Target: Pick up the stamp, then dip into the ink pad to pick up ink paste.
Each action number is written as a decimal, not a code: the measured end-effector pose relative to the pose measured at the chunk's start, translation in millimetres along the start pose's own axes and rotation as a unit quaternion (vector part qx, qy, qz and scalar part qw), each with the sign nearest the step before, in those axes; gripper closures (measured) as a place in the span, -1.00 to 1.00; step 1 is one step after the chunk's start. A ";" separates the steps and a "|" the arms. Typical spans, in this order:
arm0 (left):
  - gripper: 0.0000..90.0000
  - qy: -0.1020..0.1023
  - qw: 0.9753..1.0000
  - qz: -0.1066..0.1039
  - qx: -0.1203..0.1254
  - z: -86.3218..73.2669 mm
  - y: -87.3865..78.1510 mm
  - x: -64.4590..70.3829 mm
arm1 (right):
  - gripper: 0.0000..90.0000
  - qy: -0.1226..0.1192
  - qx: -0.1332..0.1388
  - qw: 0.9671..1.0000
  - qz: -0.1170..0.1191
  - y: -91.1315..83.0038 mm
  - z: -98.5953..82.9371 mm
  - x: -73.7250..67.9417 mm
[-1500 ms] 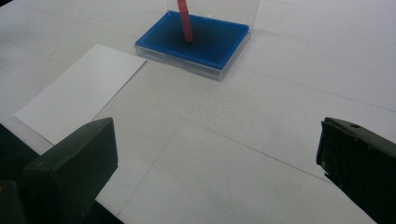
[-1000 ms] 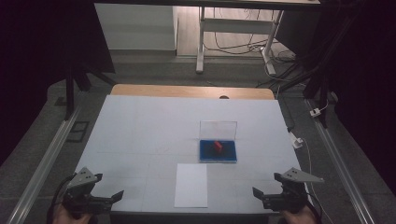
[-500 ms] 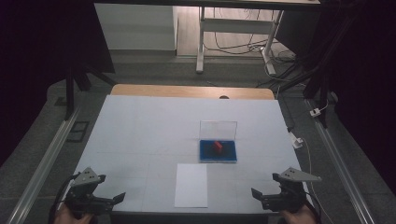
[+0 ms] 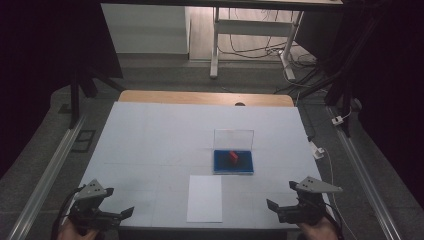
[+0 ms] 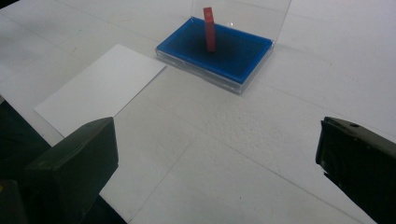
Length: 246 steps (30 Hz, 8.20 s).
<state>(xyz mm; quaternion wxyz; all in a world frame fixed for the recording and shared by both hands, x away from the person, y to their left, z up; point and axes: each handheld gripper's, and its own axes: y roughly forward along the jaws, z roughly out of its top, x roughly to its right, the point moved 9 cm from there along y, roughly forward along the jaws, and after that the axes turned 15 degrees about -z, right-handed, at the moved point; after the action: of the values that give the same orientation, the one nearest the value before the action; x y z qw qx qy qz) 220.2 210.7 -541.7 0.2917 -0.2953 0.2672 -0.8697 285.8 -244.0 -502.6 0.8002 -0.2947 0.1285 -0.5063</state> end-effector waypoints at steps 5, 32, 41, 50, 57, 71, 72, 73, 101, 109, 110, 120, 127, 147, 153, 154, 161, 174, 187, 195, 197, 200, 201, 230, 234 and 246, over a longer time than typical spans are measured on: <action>-0.92 0.000 1.000 0.000 -0.001 -0.1 0.2 0.4 | -1.00 -0.014 0.002 1.000 0.002 3.8 5.2 -4.6; -0.91 0.010 1.000 0.003 -0.007 -1.0 0.8 2.3 | -1.00 -0.026 0.006 0.999 0.028 29.9 28.5 -22.0; -0.91 0.009 1.000 0.001 -0.005 -0.7 0.9 1.8 | -1.00 -0.032 -0.004 0.999 0.037 40.2 30.9 -28.1; -0.91 0.005 1.000 -0.004 -0.002 -0.4 0.2 1.5 | -1.00 -0.031 -0.018 0.999 0.034 53.9 36.9 -31.4; -0.91 0.003 1.000 -0.005 0.001 -0.2 0.1 1.3 | -1.00 -0.041 -0.020 0.998 0.031 62.7 41.5 -34.4; -0.91 0.003 1.000 -0.006 0.001 -0.2 -0.2 1.0 | -1.00 -0.067 -0.042 0.996 0.027 88.6 49.0 -32.8; -0.91 0.002 1.000 -0.006 0.000 -0.2 -0.2 1.0 | -1.00 -0.067 -0.042 0.996 0.027 88.6 49.0 -32.8; -0.91 0.002 1.000 -0.006 0.000 -0.2 -0.2 0.9 | -1.00 -0.069 -0.043 0.996 0.027 90.4 49.3 -32.9; -0.91 -0.001 1.000 -0.008 0.001 -0.6 -0.5 0.5 | -1.00 -0.097 -0.070 0.993 0.016 156.4 66.9 -42.2; -0.91 -0.001 1.000 -0.009 0.001 -0.7 -0.1 0.8 | -0.17 -0.120 -0.075 0.990 0.015 168.5 71.8 -42.5; -0.91 -0.001 1.000 -0.009 0.000 -0.7 -0.1 0.8 | -0.17 -0.120 -0.075 0.990 0.015 168.5 71.8 -42.5; -0.91 0.000 1.000 -0.011 0.000 -0.9 0.0 1.0 | 0.75 -0.131 -0.088 0.987 0.026 173.6 72.5 -42.7; -0.90 0.001 1.000 -0.010 -0.003 -1.0 0.0 1.1 | 0.78 -0.124 -0.088 0.988 0.026 171.9 73.4 -40.1; -0.90 0.004 1.000 -0.009 -0.003 -1.0 0.2 1.6 | 0.78 -0.131 -0.048 0.989 0.038 147.5 86.9 -35.8; -0.90 0.004 1.000 -0.012 -0.002 -0.6 0.1 1.9 | 0.78 -0.120 -0.046 0.991 0.037 149.0 87.8 -34.0; -0.90 0.005 1.000 -0.011 -0.003 -0.7 0.3 1.9 | 0.78 -0.118 -0.046 0.991 0.036 149.9 87.5 -33.6; -0.90 0.006 1.000 -0.011 -0.003 -0.6 0.4 2.1 | 0.78 -0.117 -0.057 0.991 0.030 157.8 81.9 -29.5; -0.90 0.009 1.000 -0.012 -0.006 -0.9 0.6 2.5 | 0.78 -0.123 -0.083 0.989 0.026 171.7 69.5 -28.7; -0.90 0.009 1.000 -0.012 -0.010 -1.1 1.6 2.6 | 0.79 -0.144 -0.085 0.986 0.007 173.3 68.3 -32.7; -0.90 0.009 1.000 -0.012 -0.012 -0.6 2.4 2.3 | 0.79 -0.175 -0.080 0.981 -0.018 172.6 67.6 -38.4; -0.90 0.009 1.000 -0.012 -0.013 -0.6 2.5 2.1 | 0.79 -0.169 -0.080 0.982 -0.014 172.8 67.5 -37.6; -0.90 0.009 1.000 -0.012 -0.013 -0.7 2.4 2.0 | 0.80 -0.141 -0.080 0.987 0.001 173.8 67.6 -34.1; -0.90 0.008 1.000 -0.013 -0.012 -0.7 2.4 2.0 | 0.79 -0.132 -0.083 0.988 0.008 173.8 67.4 -33.0; -0.89 0.007 1.000 -0.013 -0.010 -1.1 1.6 2.2 | 0.78 -0.109 -0.068 0.990 0.050 167.0 74.7 -40.4; -0.89 0.008 1.000 -0.013 -0.010 -1.2 1.5 2.4 | 0.78 -0.117 -0.080 0.989 0.050 171.8 69.6 -43.5; -0.89 0.008 1.000 -0.011 -0.012 -1.2 2.0 2.2 | 0.79 -0.139 -0.080 0.987 0.031 173.2 68.5 -47.2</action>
<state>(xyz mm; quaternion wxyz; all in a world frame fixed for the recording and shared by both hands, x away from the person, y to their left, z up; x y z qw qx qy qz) 218.6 208.2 -543.0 0.2760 -0.2953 0.2766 -0.8719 426.1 -124.5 -556.9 0.7994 -0.4213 0.0654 -0.4233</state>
